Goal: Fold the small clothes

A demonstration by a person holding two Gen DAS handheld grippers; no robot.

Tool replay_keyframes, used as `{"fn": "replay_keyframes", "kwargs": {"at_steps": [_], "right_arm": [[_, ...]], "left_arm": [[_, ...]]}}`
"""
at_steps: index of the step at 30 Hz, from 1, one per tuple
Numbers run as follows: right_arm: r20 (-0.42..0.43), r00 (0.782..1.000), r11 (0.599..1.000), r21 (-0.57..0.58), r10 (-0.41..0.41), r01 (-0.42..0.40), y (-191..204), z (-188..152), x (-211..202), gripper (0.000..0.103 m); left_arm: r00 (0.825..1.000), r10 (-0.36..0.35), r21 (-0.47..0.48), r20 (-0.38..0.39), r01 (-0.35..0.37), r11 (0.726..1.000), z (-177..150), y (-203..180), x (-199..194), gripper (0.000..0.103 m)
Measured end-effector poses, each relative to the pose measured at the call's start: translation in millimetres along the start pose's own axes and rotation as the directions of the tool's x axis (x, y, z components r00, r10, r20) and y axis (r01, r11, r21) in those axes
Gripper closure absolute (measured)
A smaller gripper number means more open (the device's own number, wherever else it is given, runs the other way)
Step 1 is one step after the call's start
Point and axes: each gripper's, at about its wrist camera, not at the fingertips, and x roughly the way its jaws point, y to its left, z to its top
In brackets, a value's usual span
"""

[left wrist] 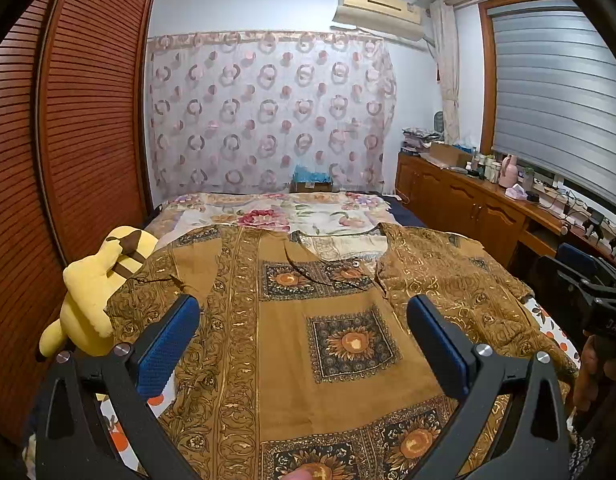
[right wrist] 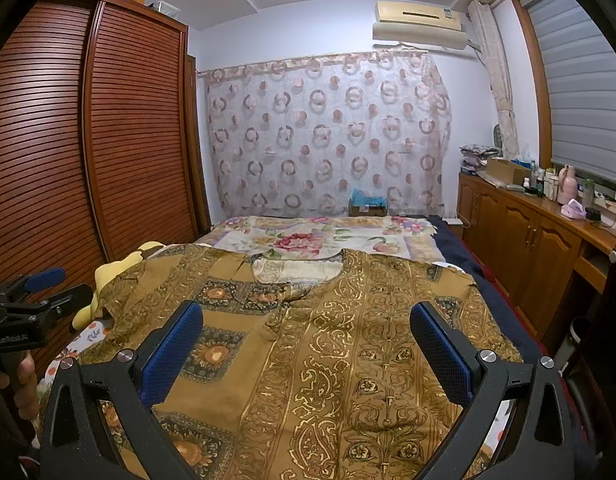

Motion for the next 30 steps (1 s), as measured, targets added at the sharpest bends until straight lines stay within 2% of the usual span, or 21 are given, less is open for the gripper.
{"fn": "replay_keyframes", "kwargs": {"at_steps": [30], "right_arm": [[0.004, 1.000, 1.000, 0.003, -0.001, 0.001, -1.9, 0.3, -1.7, 0.000]], "left_arm": [[1.000, 0.009, 0.008, 0.008, -0.009, 1.000, 1.1, -2.3, -3.4, 0.000]]}}
